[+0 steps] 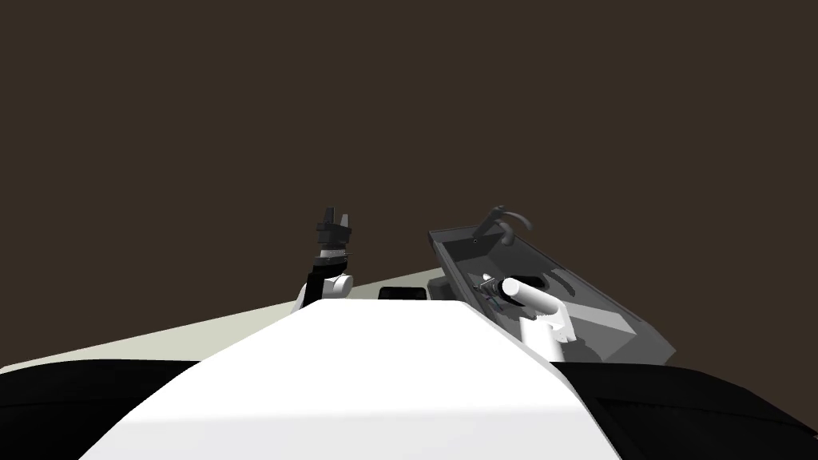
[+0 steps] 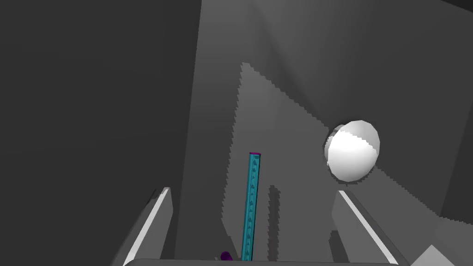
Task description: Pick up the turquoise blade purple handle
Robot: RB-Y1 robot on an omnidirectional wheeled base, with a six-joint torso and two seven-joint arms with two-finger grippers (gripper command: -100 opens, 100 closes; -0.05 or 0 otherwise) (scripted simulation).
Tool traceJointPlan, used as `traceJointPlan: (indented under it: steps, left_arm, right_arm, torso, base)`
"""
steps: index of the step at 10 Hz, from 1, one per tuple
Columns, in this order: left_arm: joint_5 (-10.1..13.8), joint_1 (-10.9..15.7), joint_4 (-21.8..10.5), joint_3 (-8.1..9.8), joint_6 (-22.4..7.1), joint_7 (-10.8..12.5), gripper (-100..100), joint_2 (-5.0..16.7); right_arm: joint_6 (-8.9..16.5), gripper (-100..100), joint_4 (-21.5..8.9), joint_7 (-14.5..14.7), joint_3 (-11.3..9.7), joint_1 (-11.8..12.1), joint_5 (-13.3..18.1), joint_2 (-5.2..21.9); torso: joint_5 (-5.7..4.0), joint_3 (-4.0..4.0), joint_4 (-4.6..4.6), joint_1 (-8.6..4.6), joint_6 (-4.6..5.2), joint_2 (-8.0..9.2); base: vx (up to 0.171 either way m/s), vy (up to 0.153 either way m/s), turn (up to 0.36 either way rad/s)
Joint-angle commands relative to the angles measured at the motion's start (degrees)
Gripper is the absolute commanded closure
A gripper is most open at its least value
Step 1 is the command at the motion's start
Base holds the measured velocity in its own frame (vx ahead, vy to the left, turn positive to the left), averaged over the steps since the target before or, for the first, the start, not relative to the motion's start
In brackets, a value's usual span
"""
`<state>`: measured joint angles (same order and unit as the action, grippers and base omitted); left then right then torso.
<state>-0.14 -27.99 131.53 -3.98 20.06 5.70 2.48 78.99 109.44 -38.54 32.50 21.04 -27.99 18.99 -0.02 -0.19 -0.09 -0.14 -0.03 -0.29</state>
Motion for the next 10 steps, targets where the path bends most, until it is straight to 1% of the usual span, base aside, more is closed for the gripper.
traceJointPlan:
  steps: [1,3,5,8,9,10]
  left_arm:
    - [0.0,0.0,0.0,0.0,0.0,0.0,0,0.0]
    - [0.0,0.0,0.0,0.0,0.0,0.0,0,0.0]
    - [0.0,0.0,0.0,0.0,0.0,0.0,0,0.0]
    - [0.0,0.0,0.0,0.0,0.0,0.0,0,0.0]
    - [0.0,0.0,0.0,0.0,0.0,0.0,0,0.0]
    - [0.0,0.0,0.0,0.0,0.0,0.0,0,0.0]
  right_arm:
    - [2.0,-100,-0.2,-0.8,0.4,-0.2,-0.2,0.1]
    - [5.5,-100,-1.5,-2.3,1.8,-0.6,-1.1,0.6]
    - [8.3,-100,-2.5,-3.4,2.8,-1.0,-1.8,0.9]
    - [11.2,-100,-3.7,-4.6,3.9,-1.3,-2.5,1.3]
    - [10.4,-100,-3.3,-4.3,3.8,-1.2,-2.5,1.2]
    - [10.6,0,-3.3,-4.4,3.8,-1.3,-2.5,1.2]
  torso:
    - [0.0,0.0,0.0,0.0,0.0,0.0]
    - [-0.01,0.04,0.02,-0.05,-0.01,0.08]
    - [-0.03,0.02,-0.01,-0.08,0.01,0.06]
    - [-0.09,0.1,-0.06,-0.13,0.13,0.27]
    - [-0.13,0.15,-0.07,-0.17,0.19,0.38]
    - [-0.13,0.2,-0.05,-0.16,0.17,0.48]
  base:
    - [0.061,0.018,-0.088]
    - [0.056,0.004,-0.165]
    - [0.078,-0.002,-0.156]
    - [0.049,-0.01,-0.115]
    - [0.015,-0.007,-0.02]
    - [0.0,0.0,0.0]
